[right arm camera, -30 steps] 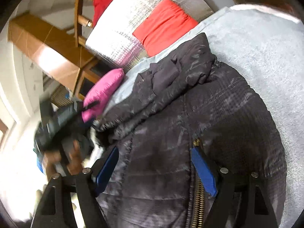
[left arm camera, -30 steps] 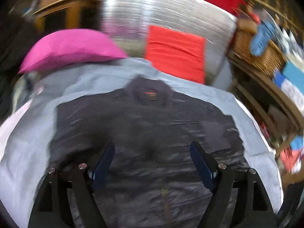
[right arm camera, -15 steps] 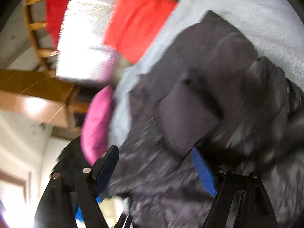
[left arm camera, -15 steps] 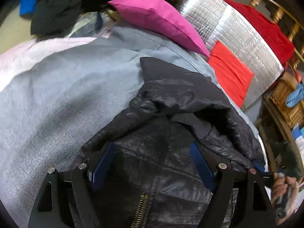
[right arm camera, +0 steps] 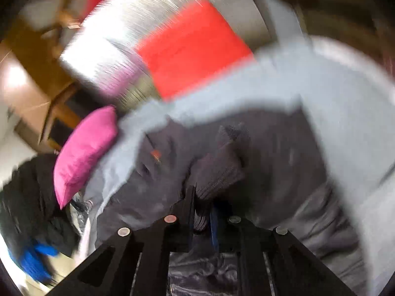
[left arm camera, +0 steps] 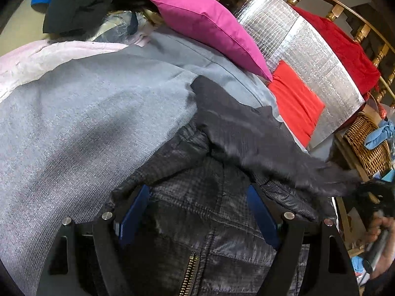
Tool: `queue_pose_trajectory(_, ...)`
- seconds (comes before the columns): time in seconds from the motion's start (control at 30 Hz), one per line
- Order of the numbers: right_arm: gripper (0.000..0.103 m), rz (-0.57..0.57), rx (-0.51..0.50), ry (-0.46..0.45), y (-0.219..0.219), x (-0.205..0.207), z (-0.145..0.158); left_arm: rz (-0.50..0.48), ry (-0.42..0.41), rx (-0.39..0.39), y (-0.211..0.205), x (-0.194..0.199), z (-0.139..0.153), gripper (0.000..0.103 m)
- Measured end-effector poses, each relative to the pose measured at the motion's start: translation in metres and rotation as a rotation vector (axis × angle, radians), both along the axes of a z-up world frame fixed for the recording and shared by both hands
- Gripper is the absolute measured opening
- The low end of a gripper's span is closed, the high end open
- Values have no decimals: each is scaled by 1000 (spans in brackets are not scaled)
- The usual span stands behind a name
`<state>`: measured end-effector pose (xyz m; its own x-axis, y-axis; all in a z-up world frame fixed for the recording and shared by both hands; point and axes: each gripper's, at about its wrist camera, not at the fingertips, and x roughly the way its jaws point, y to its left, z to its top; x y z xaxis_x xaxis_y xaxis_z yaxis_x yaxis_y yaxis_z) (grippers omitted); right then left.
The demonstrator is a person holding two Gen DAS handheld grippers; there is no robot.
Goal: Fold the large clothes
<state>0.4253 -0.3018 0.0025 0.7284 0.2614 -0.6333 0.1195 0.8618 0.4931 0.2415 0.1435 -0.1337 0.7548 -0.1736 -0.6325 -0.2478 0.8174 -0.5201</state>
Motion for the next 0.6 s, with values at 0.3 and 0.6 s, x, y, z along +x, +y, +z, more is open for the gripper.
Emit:
queue_pose_trajectory(0.3, 15, 43, -8, 126, -10, 6, -80, -31, -70, 137, -23, 43, 66, 82)
queue_pose_trajectory(0.6, 13, 46, 46, 86, -26, -9, -90, -104, 186, 455, -66, 133, 7, 82)
